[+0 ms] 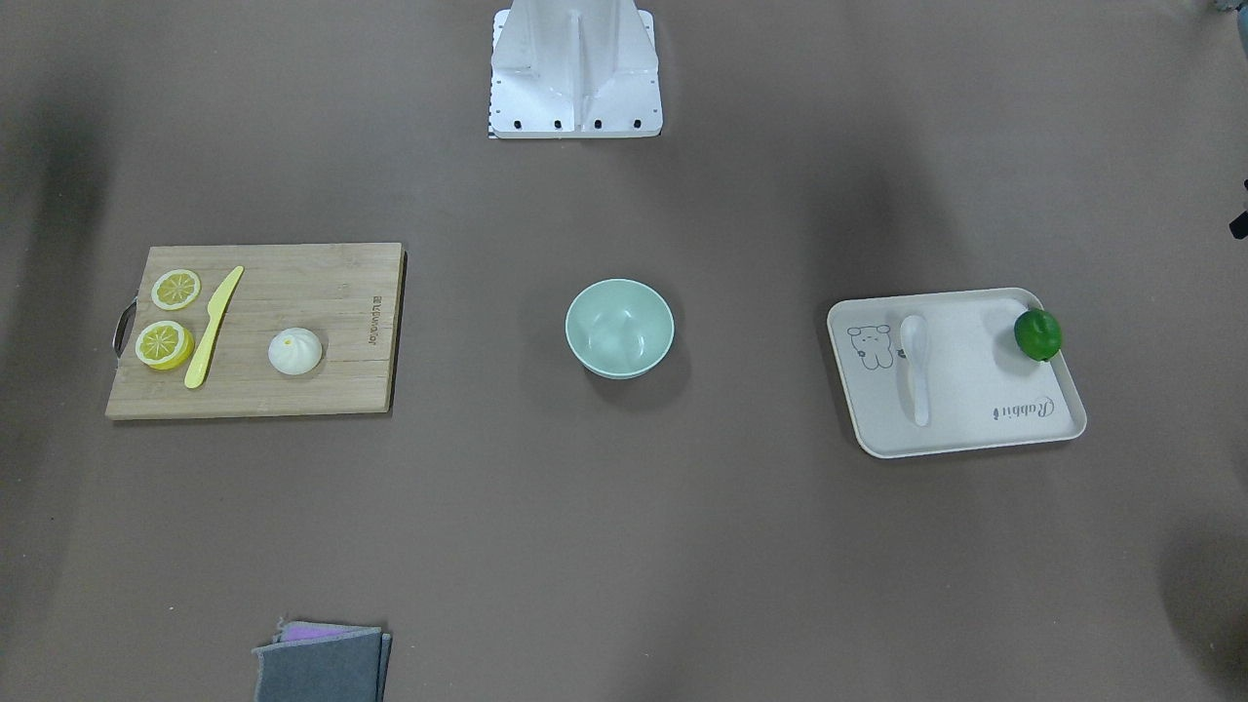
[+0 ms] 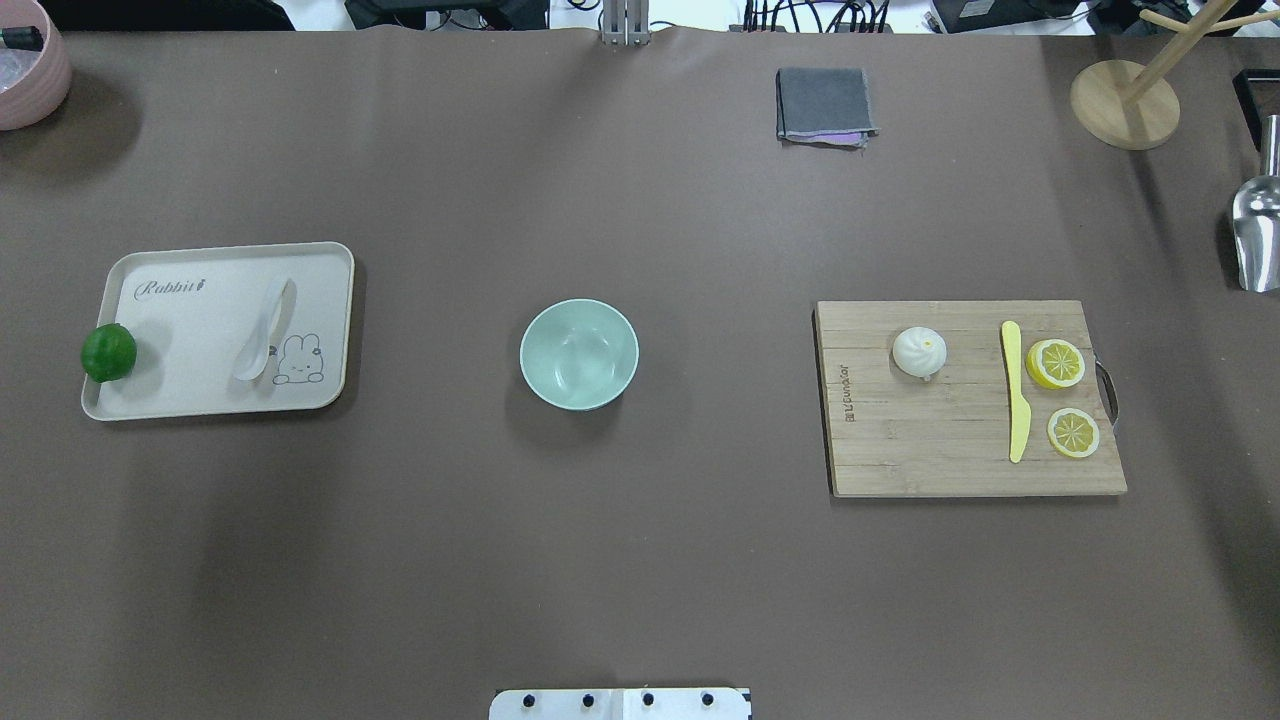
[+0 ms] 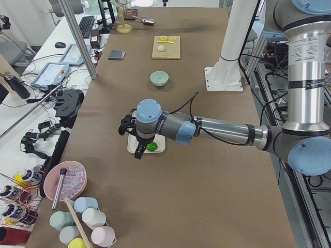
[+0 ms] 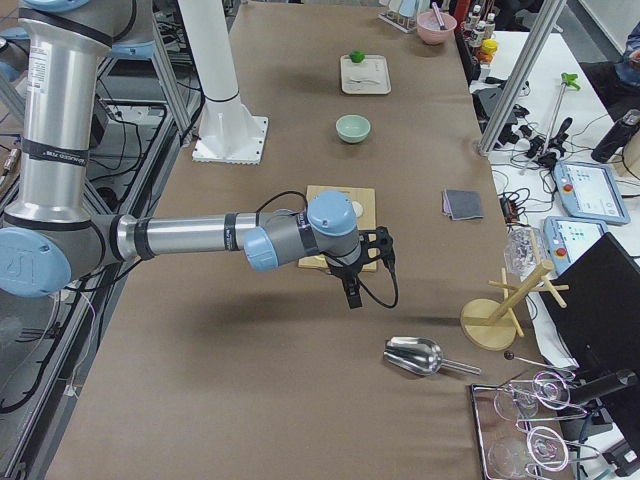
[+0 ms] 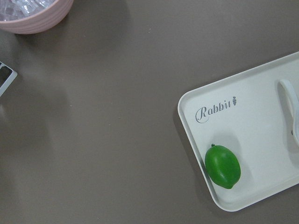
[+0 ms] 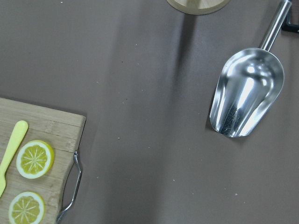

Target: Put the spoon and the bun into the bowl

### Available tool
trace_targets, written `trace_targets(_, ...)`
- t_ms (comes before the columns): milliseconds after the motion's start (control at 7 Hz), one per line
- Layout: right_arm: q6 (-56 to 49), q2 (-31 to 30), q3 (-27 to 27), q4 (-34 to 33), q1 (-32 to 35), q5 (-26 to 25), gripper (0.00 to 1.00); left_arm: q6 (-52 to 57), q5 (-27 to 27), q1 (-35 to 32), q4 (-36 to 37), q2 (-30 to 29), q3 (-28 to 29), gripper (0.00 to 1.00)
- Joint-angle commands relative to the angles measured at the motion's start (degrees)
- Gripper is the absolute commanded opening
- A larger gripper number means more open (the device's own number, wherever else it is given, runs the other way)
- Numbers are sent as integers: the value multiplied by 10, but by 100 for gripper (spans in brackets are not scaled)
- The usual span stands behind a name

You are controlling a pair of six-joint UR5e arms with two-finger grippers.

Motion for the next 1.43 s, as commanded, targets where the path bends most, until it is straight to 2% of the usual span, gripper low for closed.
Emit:
trace_targets(0, 12, 12, 2, -1, -13, 15, 100, -42, -4, 23, -17, -24, -5, 92)
trace_targets(143, 48, 21, 2, -1, -25, 19, 100, -107, -2, 64, -17, -45, -2, 97)
trace_targets(286, 92, 37, 3, 0, -44, 32, 99, -204, 6, 114, -18, -64, 0, 98)
trace_targets(429, 135, 56, 2, 0, -79, 40, 98, -268, 78, 173, -23, -94, 5, 98)
trace_targets(571, 175, 74, 2, 1, -104, 38, 98, -336, 118, 222, -40, -116, 17, 98)
trace_targets(714, 205, 91, 2, 1, -119, 35, 98, -382, 124, 261, -55, -157, 51, 97)
trace_targets(857, 232, 113, 0, 0, -140, 21, 98, -387, 162, 294, -56, -200, 92, 91)
trace_targets(1000, 257, 134, -1, 0, -162, -1, 98, -383, 183, 325, -57, -217, 120, 82)
trace_targets(1143, 279, 149, -3, 0, -184, -11, 98, -379, 187, 342, -57, -218, 134, 75)
trace_targets(1286, 294, 161, -4, 0, -201, -26, 98, -379, 205, 355, -57, -219, 137, 71)
